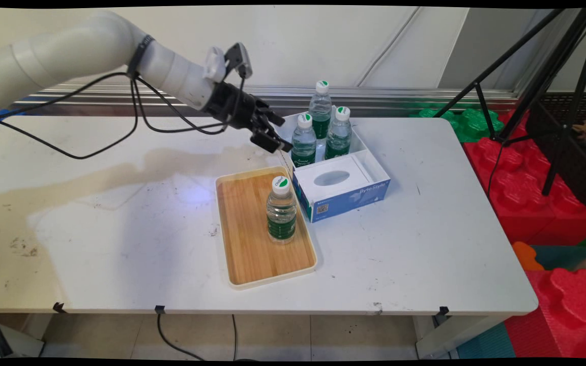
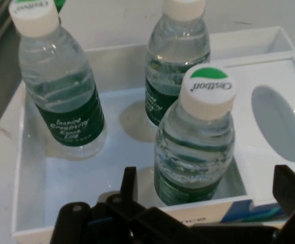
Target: Pick up the green bottle from the white box
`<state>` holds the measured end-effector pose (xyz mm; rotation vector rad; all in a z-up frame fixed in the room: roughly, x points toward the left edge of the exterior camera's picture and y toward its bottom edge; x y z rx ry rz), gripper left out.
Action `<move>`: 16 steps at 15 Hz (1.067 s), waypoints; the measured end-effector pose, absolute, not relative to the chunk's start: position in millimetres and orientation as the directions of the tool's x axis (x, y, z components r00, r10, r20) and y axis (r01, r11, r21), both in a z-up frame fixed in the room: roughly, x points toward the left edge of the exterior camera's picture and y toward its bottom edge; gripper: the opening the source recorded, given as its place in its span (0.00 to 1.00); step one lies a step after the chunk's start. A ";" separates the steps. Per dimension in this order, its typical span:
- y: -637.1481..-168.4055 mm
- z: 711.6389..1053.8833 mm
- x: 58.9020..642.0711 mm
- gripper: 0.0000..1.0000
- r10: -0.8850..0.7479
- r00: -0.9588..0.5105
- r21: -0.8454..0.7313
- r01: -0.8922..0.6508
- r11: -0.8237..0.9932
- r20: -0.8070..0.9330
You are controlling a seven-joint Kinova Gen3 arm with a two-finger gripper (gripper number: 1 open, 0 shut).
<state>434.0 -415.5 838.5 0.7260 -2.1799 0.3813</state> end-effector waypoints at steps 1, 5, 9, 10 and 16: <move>-418.3 833.0 431.2 1.00 -0.379 -0.522 -0.027 -0.613 0.789 0.764; -429.1 815.2 420.9 1.00 -0.392 -0.513 -0.012 -0.618 0.786 0.763; -438.4 804.6 412.3 1.00 -0.390 -0.502 -0.008 -0.622 0.783 0.772; -441.2 802.3 410.0 1.00 -0.389 -0.498 -0.008 -0.623 0.782 0.775; -451.2 794.6 403.1 0.00 -0.387 -0.477 -0.001 -0.630 0.776 0.789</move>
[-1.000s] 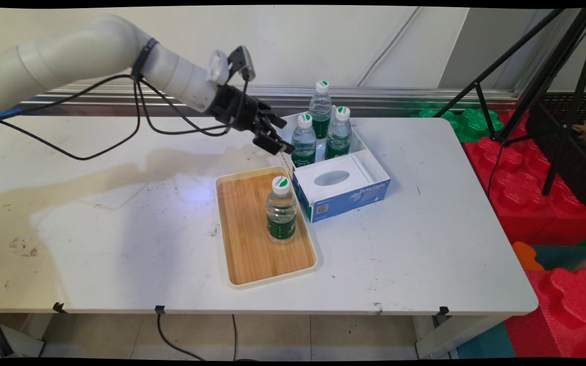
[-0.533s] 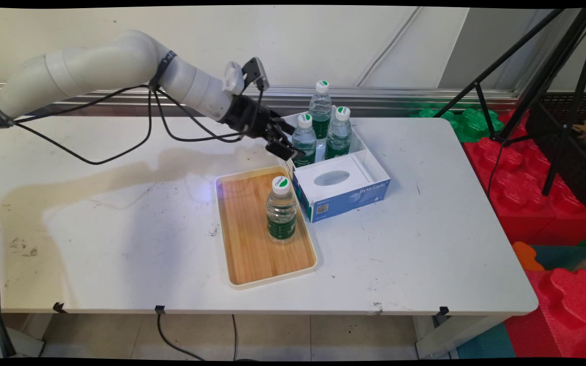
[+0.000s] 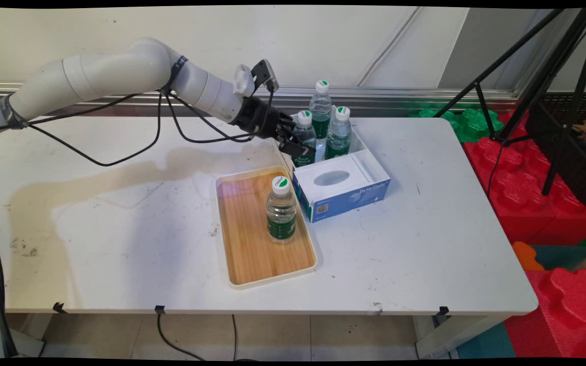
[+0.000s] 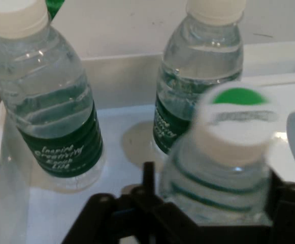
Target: Pick up the green bottle from the white box, then place the picked object on the tray
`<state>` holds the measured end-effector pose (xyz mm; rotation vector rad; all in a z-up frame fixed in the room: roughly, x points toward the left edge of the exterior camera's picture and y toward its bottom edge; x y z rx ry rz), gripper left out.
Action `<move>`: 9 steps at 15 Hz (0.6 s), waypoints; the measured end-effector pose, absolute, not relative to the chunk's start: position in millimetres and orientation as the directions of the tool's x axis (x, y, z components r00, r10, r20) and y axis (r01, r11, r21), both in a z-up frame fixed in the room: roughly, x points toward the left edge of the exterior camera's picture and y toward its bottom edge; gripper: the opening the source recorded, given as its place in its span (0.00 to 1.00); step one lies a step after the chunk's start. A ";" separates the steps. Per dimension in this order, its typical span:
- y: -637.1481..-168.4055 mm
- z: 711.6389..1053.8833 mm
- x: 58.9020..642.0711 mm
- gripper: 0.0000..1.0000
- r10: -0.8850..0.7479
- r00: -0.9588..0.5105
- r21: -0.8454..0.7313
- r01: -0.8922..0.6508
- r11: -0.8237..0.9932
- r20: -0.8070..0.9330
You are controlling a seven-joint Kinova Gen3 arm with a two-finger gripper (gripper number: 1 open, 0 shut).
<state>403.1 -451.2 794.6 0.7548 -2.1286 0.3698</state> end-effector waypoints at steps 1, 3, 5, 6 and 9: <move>-451.9 794.0 402.8 0.00 -0.387 -0.475 0.001 -0.631 0.776 0.790; -453.5 793.5 402.2 0.00 -0.387 -0.470 0.004 -0.632 0.775 0.794; -454.7 794.1 402.9 0.00 -0.386 -0.460 0.007 -0.636 0.772 0.800; -455.2 794.9 403.0 0.00 -0.385 -0.455 0.008 -0.637 0.771 0.803; -454.9 799.0 405.2 0.00 -0.378 -0.446 0.006 -0.639 0.769 0.811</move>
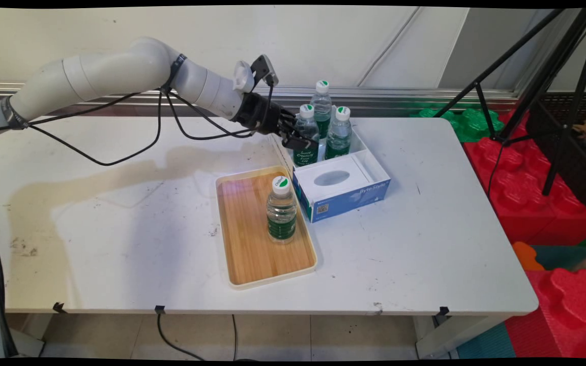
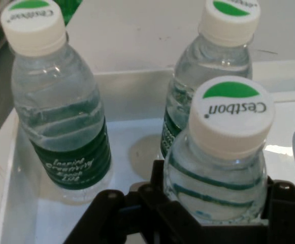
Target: Place the picked object on the tray
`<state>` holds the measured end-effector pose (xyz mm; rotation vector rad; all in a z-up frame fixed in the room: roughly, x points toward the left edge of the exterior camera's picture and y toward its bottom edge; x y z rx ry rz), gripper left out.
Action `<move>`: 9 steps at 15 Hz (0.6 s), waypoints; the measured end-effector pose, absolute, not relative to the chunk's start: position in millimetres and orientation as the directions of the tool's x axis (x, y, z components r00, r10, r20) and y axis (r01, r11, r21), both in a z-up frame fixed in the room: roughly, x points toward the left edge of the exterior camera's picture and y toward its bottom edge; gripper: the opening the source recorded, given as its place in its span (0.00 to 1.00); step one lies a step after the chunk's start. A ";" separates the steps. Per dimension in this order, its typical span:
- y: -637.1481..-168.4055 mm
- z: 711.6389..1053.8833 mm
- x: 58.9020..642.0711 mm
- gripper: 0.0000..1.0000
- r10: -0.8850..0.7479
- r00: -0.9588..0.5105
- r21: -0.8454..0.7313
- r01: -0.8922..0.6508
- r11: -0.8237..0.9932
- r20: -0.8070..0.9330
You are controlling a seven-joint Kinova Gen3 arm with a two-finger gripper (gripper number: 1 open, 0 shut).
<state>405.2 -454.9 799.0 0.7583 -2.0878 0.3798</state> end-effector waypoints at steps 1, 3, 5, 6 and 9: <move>-453.8 801.0 406.4 0.00 -0.375 -0.445 0.005 -0.639 0.769 0.814; -450.3 807.8 408.7 0.00 -0.364 -0.443 0.000 -0.635 0.772 0.819; -446.0 814.9 411.4 0.00 -0.354 -0.442 -0.006 -0.632 0.775 0.824; -442.9 819.9 413.1 0.00 -0.349 -0.441 -0.009 -0.630 0.776 0.827; -434.5 833.7 418.1 0.00 -0.334 -0.437 -0.017 -0.628 0.778 0.835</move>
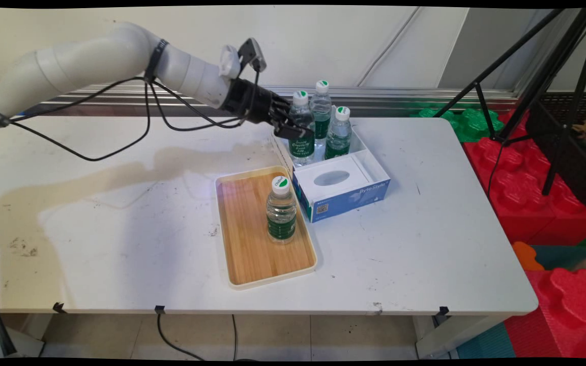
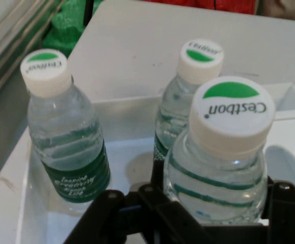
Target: Place the picked object on the tray
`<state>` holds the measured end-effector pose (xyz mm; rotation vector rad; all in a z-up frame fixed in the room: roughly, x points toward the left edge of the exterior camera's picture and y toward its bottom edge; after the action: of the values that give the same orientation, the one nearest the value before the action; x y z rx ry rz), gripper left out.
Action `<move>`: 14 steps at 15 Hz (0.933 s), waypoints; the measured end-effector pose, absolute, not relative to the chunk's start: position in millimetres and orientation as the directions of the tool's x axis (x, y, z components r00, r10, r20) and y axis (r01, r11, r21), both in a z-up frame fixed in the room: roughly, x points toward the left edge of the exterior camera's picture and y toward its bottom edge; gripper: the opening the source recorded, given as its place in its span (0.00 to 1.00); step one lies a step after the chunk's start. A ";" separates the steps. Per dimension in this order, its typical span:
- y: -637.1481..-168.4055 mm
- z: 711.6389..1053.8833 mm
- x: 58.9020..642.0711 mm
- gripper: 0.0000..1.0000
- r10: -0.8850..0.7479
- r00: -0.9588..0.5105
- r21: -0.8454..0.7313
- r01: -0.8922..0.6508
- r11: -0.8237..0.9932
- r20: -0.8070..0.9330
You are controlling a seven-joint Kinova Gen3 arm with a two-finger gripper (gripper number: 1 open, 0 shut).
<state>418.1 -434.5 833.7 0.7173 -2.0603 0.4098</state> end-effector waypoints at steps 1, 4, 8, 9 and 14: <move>-430.4 840.3 420.7 0.00 -0.328 -0.434 -0.021 -0.629 0.777 0.839; -414.4 864.2 432.0 0.00 -0.313 -0.418 -0.031 -0.638 0.770 0.853; -392.5 891.0 448.2 0.00 -0.302 -0.408 -0.037 -0.644 0.764 0.862; -386.7 897.1 452.2 0.00 -0.300 -0.408 -0.038 -0.643 0.765 0.862; -353.1 920.9 472.5 0.00 -0.300 -0.426 -0.043 -0.632 0.774 0.854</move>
<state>472.5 -353.1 920.9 0.6970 -2.0337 0.4485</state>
